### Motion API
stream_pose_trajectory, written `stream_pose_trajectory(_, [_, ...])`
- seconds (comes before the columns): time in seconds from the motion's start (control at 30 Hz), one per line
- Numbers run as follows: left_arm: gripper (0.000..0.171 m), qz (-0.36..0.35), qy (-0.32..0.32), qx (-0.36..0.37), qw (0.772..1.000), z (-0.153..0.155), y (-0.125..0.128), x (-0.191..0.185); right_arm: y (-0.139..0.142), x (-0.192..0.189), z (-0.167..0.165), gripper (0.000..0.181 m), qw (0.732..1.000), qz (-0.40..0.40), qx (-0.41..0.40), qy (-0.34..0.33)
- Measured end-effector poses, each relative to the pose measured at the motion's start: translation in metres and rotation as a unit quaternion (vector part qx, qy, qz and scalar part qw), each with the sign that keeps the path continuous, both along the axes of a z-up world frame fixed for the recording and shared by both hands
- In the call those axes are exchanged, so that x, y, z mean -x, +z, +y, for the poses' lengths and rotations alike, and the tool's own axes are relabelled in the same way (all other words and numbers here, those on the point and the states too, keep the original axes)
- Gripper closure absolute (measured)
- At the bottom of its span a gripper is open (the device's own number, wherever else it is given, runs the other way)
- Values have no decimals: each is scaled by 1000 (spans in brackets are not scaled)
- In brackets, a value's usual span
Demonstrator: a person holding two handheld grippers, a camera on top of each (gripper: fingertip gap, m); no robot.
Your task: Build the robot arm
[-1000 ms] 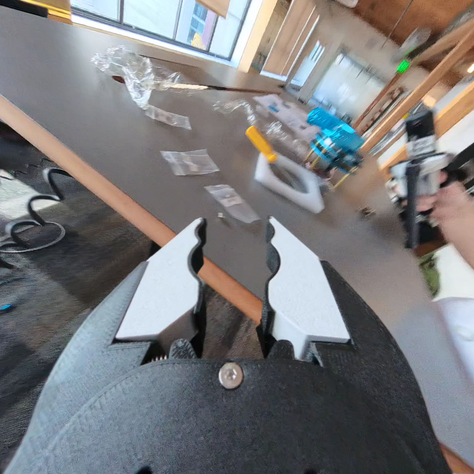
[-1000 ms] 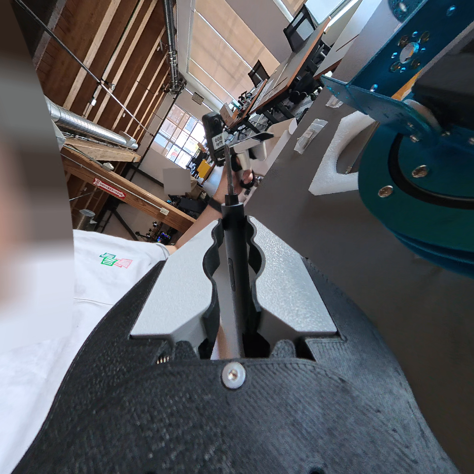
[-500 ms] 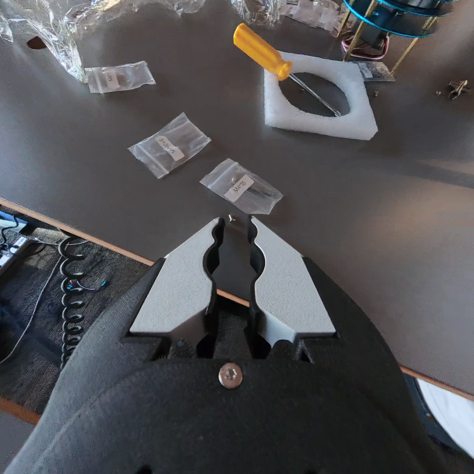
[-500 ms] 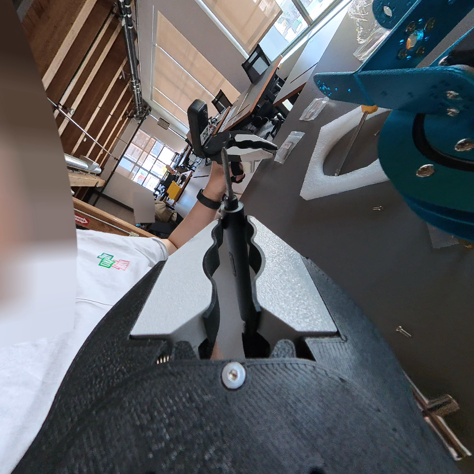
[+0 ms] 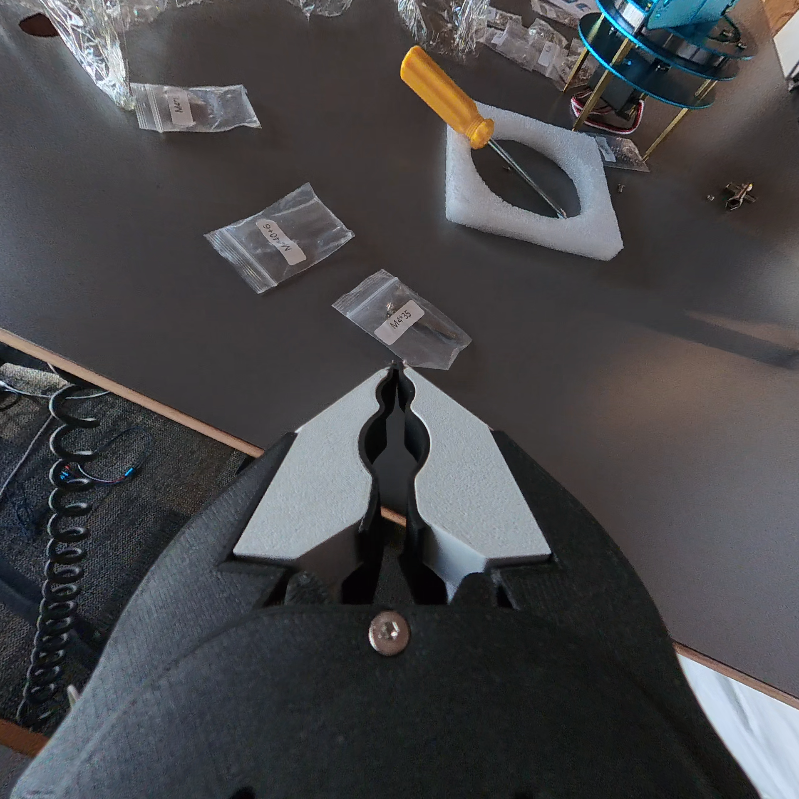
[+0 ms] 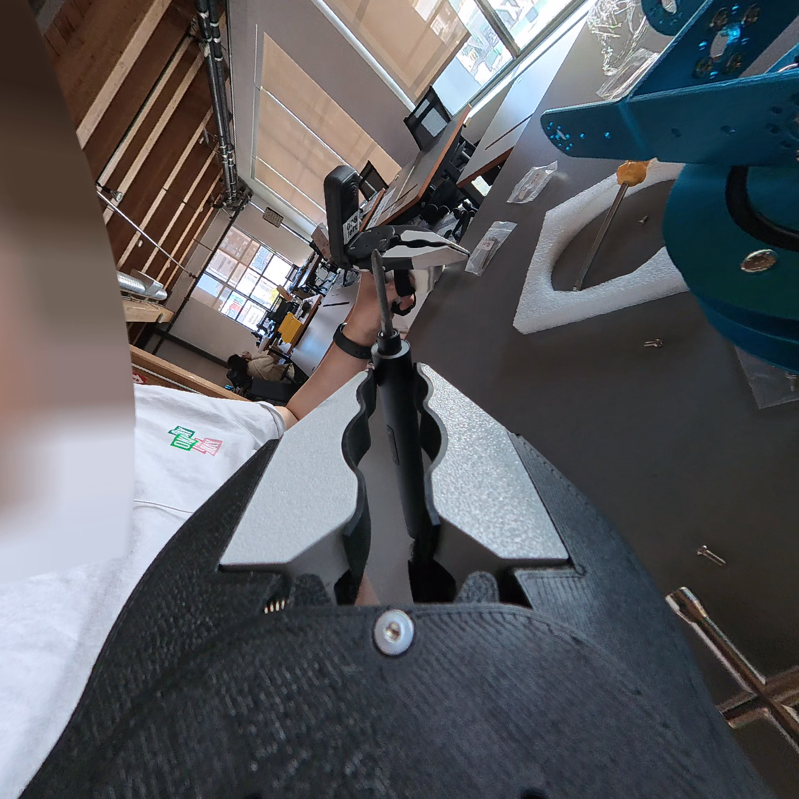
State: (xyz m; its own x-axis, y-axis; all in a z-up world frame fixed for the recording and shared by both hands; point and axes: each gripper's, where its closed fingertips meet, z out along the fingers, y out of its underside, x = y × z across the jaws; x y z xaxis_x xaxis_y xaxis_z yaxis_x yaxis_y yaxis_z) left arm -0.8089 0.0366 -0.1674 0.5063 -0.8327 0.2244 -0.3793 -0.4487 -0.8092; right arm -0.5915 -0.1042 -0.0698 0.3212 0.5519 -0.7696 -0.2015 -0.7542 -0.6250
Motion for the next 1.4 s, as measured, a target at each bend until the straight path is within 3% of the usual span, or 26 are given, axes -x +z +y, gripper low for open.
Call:
stream_pose_trajectory(0.2, [171,-24,16,18,999,-3,3,5,-1,0,-3,166,1000,-13,-6,5])
stream_pose_trajectory(0.3, [171,-6,8,-11,1000,3,10,8,1,-3,-4,166,1000,-12,-10,5])
stream_pose_trajectory(0.37, [158,17,-8,-6,1000,8,10,7,1,-4,-5,166,1000,-12,-10,6])
stream_pose_trajectory(0.53, [153,58,-49,15,997,3,0,0,2,-6,-5,166,1000,-14,-12,4])
stream_pose_trajectory(0.7, [136,49,-40,-10,998,5,2,-17,3,-5,-7,165,1000,-17,-14,4])
stream_pose_trajectory(0.9, [132,27,-34,-10,999,2,11,-29,-11,-4,0,166,999,-34,23,14])
stream_pose_trajectory(1.1, [130,-47,-20,0,999,-41,50,-29,-30,-17,-3,166,992,-62,87,64])
stream_pose_trajectory(1.27, [130,-91,-73,14,993,-100,65,-70,-24,-73,-10,165,995,-58,76,-14])
stream_pose_trajectory(1.4, [130,-109,-109,46,987,-128,73,-108,-32,-142,-6,166,987,-42,135,-73])
